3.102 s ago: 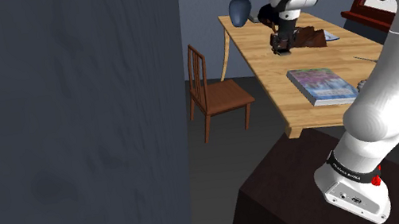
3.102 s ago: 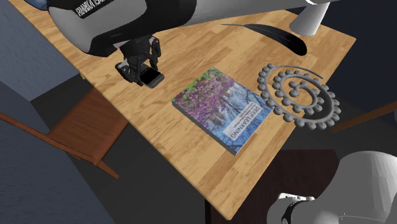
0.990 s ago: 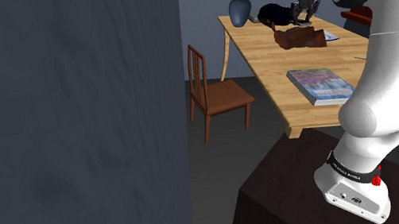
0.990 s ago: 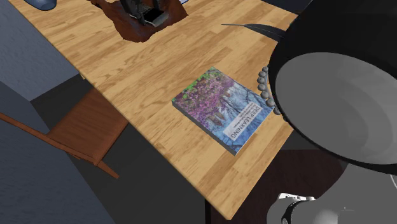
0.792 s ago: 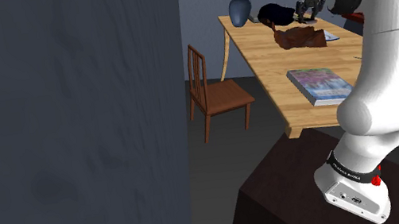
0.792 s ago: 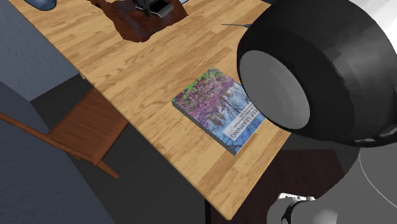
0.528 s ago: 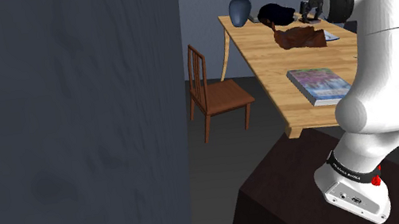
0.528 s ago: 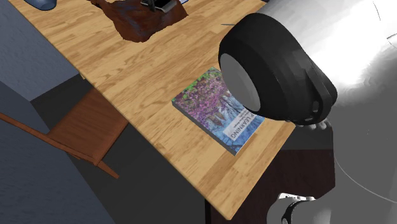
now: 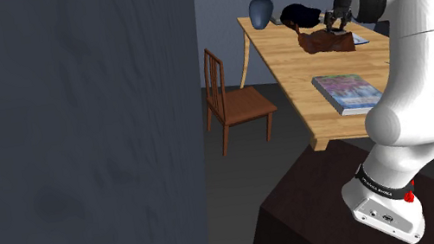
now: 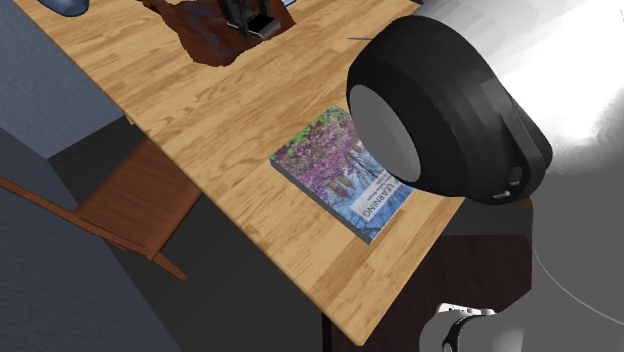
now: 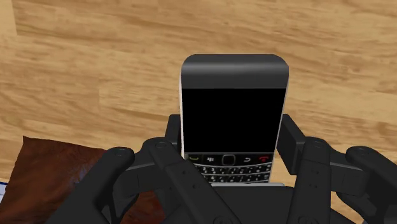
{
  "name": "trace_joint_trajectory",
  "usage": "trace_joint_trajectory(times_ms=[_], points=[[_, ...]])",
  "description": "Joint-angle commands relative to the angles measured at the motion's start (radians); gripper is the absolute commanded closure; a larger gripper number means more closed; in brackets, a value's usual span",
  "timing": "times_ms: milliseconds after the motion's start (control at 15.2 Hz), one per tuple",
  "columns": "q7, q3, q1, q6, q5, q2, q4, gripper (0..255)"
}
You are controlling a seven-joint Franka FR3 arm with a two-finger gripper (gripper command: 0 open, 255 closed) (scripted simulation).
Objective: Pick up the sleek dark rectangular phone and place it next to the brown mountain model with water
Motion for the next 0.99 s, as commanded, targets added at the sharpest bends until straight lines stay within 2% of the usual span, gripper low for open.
trace_joint_trajectory(times_ms=[0,924], points=[[0.000,0.000,0.005,0.027,-0.001,-0.003,-0.029,255],[-0.009,0.007,0.029,0.212,0.007,0.003,-0.213,255]])
